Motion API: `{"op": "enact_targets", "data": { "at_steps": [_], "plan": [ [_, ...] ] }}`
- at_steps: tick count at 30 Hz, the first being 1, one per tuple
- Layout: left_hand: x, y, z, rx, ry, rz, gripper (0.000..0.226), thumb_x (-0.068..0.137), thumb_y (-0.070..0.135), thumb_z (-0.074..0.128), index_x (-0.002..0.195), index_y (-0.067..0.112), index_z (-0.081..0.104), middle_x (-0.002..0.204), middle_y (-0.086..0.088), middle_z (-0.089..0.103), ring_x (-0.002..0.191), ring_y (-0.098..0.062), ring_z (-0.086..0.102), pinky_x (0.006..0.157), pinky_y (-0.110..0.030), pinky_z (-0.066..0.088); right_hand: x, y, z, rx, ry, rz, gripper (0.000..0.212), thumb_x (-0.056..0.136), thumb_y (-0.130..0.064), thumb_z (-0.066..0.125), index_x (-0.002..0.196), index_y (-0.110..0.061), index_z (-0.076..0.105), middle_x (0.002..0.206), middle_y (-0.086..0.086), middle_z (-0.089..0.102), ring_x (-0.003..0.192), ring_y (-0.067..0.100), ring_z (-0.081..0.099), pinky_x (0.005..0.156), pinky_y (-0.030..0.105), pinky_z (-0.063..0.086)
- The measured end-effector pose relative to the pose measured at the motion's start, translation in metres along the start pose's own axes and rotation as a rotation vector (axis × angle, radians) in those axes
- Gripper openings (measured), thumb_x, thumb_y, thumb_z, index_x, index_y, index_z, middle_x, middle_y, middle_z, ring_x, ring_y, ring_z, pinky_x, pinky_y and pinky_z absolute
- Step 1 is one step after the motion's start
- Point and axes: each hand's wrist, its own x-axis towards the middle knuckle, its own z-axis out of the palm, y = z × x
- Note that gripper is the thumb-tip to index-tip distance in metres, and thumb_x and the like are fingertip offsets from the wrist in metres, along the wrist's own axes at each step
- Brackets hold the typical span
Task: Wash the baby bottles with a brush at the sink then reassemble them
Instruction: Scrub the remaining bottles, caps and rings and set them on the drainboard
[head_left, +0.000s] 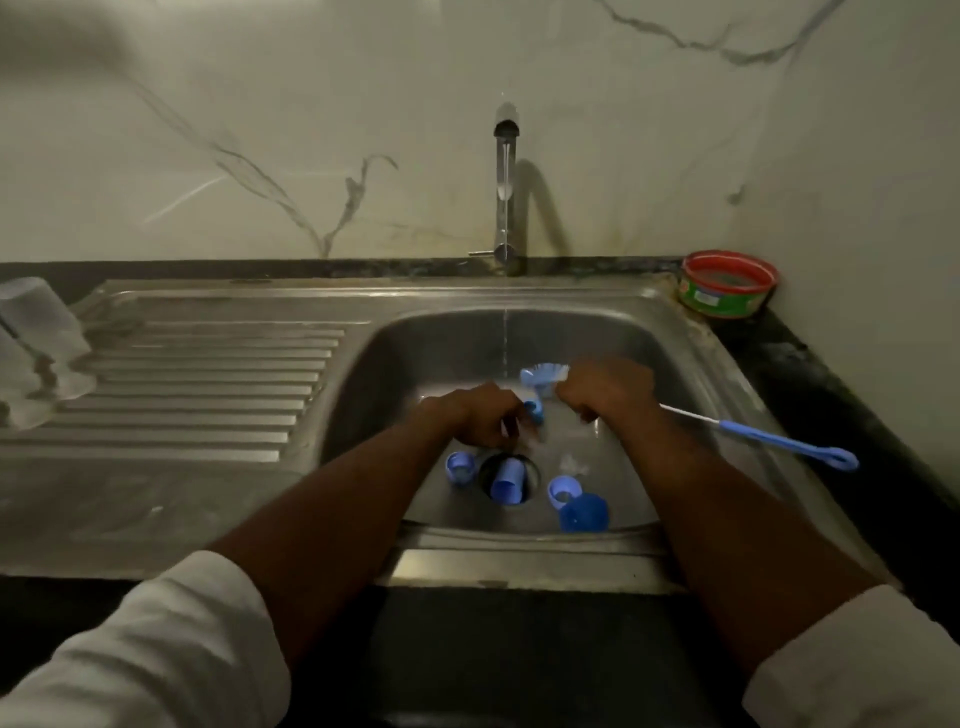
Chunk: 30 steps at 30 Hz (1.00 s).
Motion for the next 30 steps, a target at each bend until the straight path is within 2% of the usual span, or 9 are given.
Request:
{"op": "enact_targets", "data": {
  "at_steps": [3, 7, 10, 14, 17, 22, 24, 26, 30],
  "plan": [
    [0.012, 0.015, 0.002, -0.125, -0.021, 0.144, 0.04, 0.094, 0.026, 0.068, 0.133, 0.036, 0.059, 0.113, 0.01, 0.065, 0.093, -0.007, 0.059, 0.086, -0.023, 0.045, 0.008, 0.003, 0.006, 0.014, 0.046, 0.059, 0.03, 0.096, -0.032, 0.054, 0.12, -0.02, 0.068, 0.12, 0.002, 0.07, 0.113, 0.023, 0.064, 0.093, 0.034, 0.047],
    [0.027, 0.024, 0.013, -0.212, -0.034, 0.325, 0.054, 0.094, 0.021, 0.069, 0.14, 0.043, 0.053, 0.119, 0.011, 0.065, 0.094, -0.012, 0.064, 0.085, -0.019, 0.052, 0.013, 0.008, 0.005, 0.005, 0.092, 0.089, 0.029, 0.095, -0.03, 0.056, 0.119, -0.021, 0.07, 0.125, 0.003, 0.068, 0.118, 0.025, 0.063, 0.09, 0.034, 0.045],
    [0.034, 0.031, 0.018, -0.203, 0.054, 0.363, 0.045, 0.094, 0.025, 0.071, 0.136, 0.036, 0.059, 0.12, 0.012, 0.065, 0.093, -0.008, 0.064, 0.075, -0.01, 0.047, 0.01, 0.005, 0.004, 0.003, 0.129, 0.09, 0.028, 0.094, -0.026, 0.058, 0.12, -0.018, 0.068, 0.127, 0.006, 0.066, 0.119, 0.027, 0.062, 0.087, 0.035, 0.044],
    [0.034, 0.034, 0.022, -0.156, 0.127, 0.319, 0.024, 0.092, 0.027, 0.072, 0.116, 0.027, 0.071, 0.098, 0.02, 0.061, 0.082, -0.001, 0.059, 0.07, -0.01, 0.042, 0.012, 0.003, 0.005, 0.048, 0.131, 0.089, 0.029, 0.092, -0.025, 0.06, 0.118, -0.016, 0.068, 0.124, 0.008, 0.067, 0.115, 0.028, 0.063, 0.088, 0.036, 0.046],
    [0.03, 0.031, 0.02, -0.196, 0.159, 0.293, 0.008, 0.093, 0.027, 0.068, 0.1, 0.026, 0.073, 0.089, 0.015, 0.065, 0.079, -0.006, 0.062, 0.076, -0.029, 0.055, 0.014, 0.004, 0.007, 0.059, 0.134, 0.103, 0.033, 0.094, -0.029, 0.06, 0.123, -0.015, 0.065, 0.125, 0.01, 0.066, 0.115, 0.029, 0.062, 0.088, 0.038, 0.046],
    [0.032, 0.0, 0.002, -0.254, 0.287, 0.002, 0.021, 0.099, 0.023, 0.061, 0.106, 0.005, 0.071, 0.098, -0.01, 0.074, 0.087, -0.023, 0.071, 0.083, -0.037, 0.057, 0.016, 0.008, 0.006, 0.099, 0.236, 0.092, 0.036, 0.098, -0.042, 0.051, 0.123, -0.02, 0.065, 0.125, 0.008, 0.067, 0.112, 0.028, 0.064, 0.084, 0.037, 0.046],
    [0.028, -0.021, -0.002, -0.462, 0.405, -0.128, 0.021, 0.102, 0.019, 0.058, 0.109, 0.001, 0.069, 0.098, -0.013, 0.075, 0.08, -0.023, 0.073, 0.074, -0.03, 0.06, 0.016, 0.008, 0.006, 0.102, 0.259, 0.091, 0.037, 0.099, -0.045, 0.05, 0.122, -0.021, 0.066, 0.124, 0.007, 0.067, 0.111, 0.028, 0.065, 0.079, 0.036, 0.043],
    [0.022, -0.04, -0.004, -0.777, 0.578, -0.182, 0.021, 0.103, 0.018, 0.056, 0.11, -0.001, 0.063, 0.098, -0.02, 0.074, 0.08, -0.027, 0.074, 0.074, -0.038, 0.063, 0.016, 0.005, 0.007, 0.092, 0.247, 0.09, 0.037, 0.099, -0.044, 0.05, 0.122, -0.02, 0.066, 0.123, 0.007, 0.067, 0.109, 0.026, 0.065, 0.078, 0.035, 0.04],
    [0.008, -0.036, -0.016, -1.254, 0.697, -0.139, 0.019, 0.105, 0.016, 0.053, 0.113, 0.0, 0.057, 0.103, -0.019, 0.072, 0.084, -0.022, 0.075, 0.07, -0.029, 0.062, 0.017, 0.001, 0.008, 0.095, 0.221, 0.085, 0.037, 0.1, -0.045, 0.049, 0.121, -0.019, 0.065, 0.119, 0.008, 0.067, 0.105, 0.025, 0.064, 0.077, 0.034, 0.04]
  ]
}}
